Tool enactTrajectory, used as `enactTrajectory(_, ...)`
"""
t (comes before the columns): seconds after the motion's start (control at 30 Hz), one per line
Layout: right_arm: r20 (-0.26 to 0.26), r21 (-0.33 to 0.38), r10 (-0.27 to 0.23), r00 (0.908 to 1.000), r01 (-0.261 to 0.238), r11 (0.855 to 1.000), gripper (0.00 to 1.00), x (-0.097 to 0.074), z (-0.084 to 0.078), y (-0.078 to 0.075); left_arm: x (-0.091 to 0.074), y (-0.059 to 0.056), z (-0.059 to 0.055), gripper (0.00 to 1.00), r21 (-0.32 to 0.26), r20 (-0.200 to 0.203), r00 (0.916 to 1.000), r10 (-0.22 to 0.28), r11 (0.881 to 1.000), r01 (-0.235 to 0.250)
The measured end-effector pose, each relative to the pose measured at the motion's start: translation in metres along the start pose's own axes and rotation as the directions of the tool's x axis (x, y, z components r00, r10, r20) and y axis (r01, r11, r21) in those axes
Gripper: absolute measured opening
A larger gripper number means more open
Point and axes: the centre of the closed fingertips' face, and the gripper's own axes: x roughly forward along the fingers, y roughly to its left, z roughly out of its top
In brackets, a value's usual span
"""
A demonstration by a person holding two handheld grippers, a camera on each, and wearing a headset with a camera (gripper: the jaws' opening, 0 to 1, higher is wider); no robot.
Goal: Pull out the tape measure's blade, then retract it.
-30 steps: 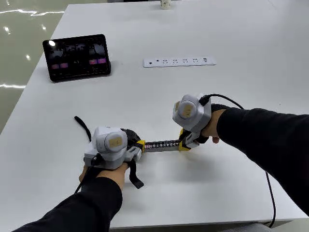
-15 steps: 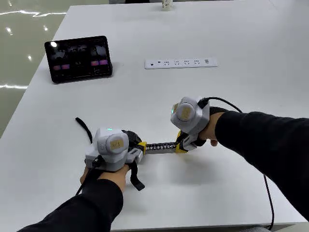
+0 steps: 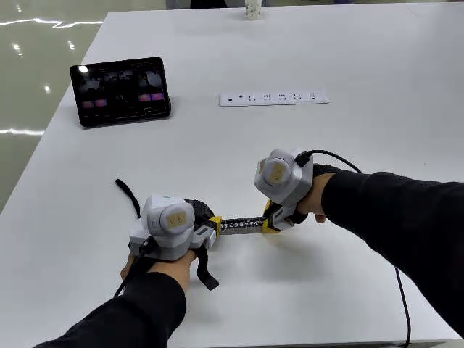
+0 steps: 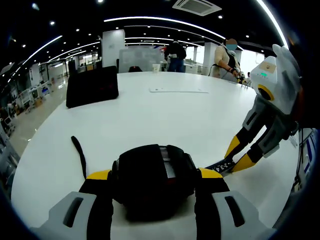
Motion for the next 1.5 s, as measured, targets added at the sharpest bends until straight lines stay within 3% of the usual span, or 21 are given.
enactTrajectory(0.57, 0.021, 0.012, -0.004, 0.9998, 0.004, 1.0, 0.11, 0.004, 0.009, 0.001, 0.0, 0.002, 0.001, 0.61, -0.027, 0.024, 0.9997, -0.003, 1.0, 0.004)
enactTrajectory(1.5, 0.088, 0.023, 0.003, 0.9961, -0.005, 1.0, 0.11, 0.012, 0.03, 0.007, 0.0, 0.002, 0.001, 0.61, -0.038, 0.011, 0.9996, -0.025, 0.999, 0.025)
